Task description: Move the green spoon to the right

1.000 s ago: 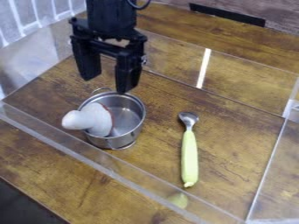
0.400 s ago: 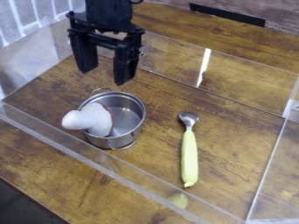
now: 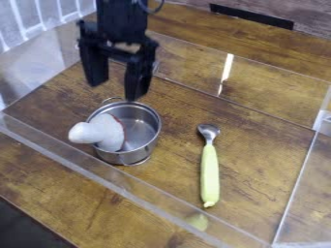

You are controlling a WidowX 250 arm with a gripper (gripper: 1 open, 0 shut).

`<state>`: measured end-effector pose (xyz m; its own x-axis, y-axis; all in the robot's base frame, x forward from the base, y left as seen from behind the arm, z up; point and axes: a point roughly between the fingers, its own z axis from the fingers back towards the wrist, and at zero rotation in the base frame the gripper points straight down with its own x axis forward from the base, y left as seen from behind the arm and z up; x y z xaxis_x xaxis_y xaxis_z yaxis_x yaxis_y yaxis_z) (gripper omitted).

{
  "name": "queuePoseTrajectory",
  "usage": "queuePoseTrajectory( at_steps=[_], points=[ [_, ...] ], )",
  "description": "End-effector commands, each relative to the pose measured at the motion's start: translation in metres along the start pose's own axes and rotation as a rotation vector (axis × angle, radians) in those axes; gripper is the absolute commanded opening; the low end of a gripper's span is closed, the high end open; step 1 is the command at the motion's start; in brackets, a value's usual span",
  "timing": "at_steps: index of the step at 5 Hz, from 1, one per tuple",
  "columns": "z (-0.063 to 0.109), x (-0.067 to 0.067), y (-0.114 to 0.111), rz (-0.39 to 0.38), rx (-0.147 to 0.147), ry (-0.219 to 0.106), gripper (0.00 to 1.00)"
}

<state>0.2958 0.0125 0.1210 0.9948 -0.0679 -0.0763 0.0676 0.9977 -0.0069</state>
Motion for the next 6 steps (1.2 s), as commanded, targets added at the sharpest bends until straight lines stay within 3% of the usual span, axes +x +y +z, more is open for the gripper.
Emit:
queuePoseTrajectory(
  at_steps=[1,2,3,6],
  points=[
    [0.024,-0.009,0.009,-0.010,0.006,-0.087,1.00],
    [0.029,-0.005,0.013,0.022,0.014,-0.108,1.00],
    [0.025,0.000,0.016,0.047,0.018,-0.103,1.00],
    [0.023,0.006,0.029,0.017,0.027,-0.068,1.00]
  ],
)
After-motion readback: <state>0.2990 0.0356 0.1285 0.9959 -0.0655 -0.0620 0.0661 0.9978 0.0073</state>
